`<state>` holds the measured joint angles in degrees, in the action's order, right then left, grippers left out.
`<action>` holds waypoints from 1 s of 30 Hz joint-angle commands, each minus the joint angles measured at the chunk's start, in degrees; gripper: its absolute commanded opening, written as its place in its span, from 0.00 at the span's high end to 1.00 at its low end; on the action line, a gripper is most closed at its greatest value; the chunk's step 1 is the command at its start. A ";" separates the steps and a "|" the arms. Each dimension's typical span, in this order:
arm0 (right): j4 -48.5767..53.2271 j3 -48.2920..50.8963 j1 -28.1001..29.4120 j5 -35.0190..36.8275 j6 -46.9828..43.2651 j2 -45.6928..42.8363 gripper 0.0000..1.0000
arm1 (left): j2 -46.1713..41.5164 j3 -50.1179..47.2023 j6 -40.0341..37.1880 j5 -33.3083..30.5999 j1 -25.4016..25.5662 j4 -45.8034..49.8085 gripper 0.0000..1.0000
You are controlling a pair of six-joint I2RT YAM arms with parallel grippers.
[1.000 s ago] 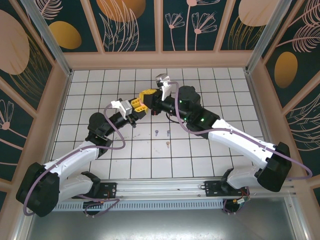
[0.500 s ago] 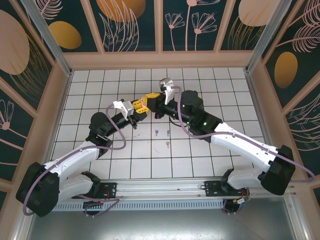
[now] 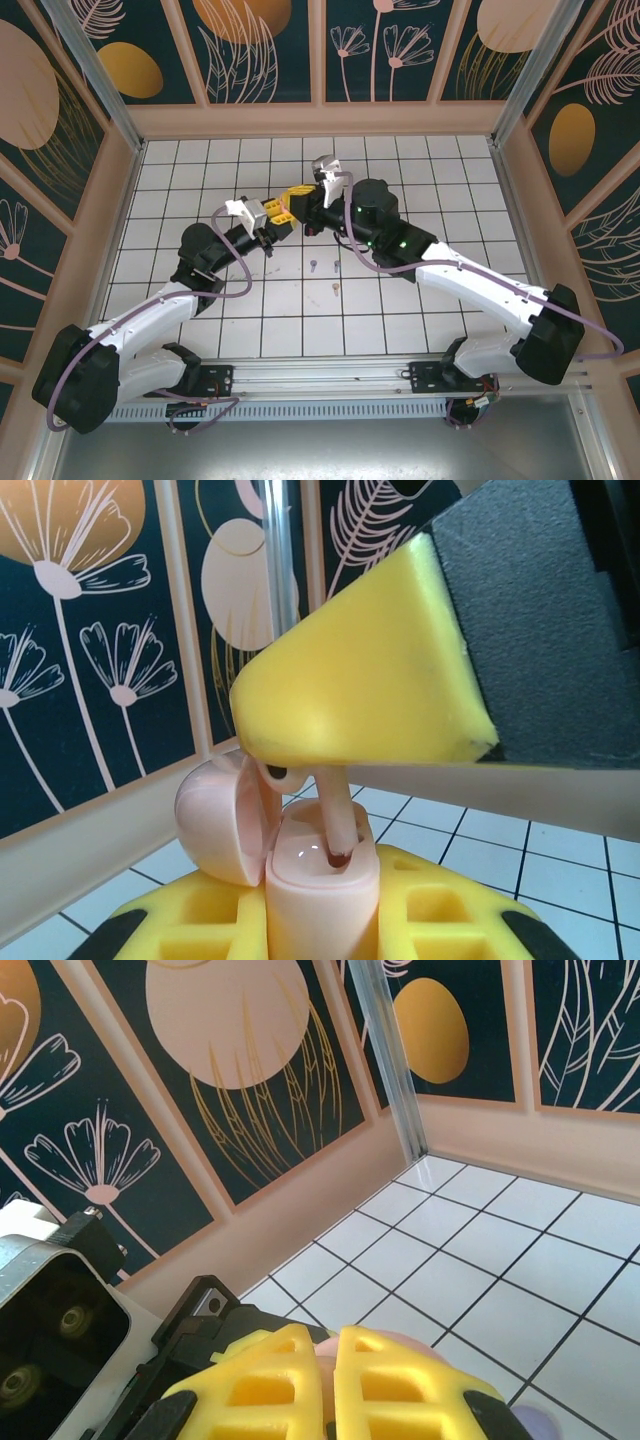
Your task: Insert wireless bluetooth earbuds into charging case
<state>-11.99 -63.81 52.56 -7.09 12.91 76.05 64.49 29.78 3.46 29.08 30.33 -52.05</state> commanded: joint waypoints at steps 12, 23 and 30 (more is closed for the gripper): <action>8.21 -0.15 1.89 -2.75 -4.11 3.24 0.94 | -1.51 1.87 0.11 1.14 0.52 -6.31 1.00; 8.66 3.96 2.08 -2.38 -4.80 -0.64 0.94 | -1.65 2.30 0.31 0.97 0.50 -5.96 1.00; 9.73 1.93 2.16 -6.48 -6.18 0.54 0.94 | -1.65 2.21 0.48 1.35 0.50 -5.87 1.00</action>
<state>-9.63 -62.08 53.15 -7.51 7.99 74.94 64.42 29.78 3.73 30.20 30.55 -50.33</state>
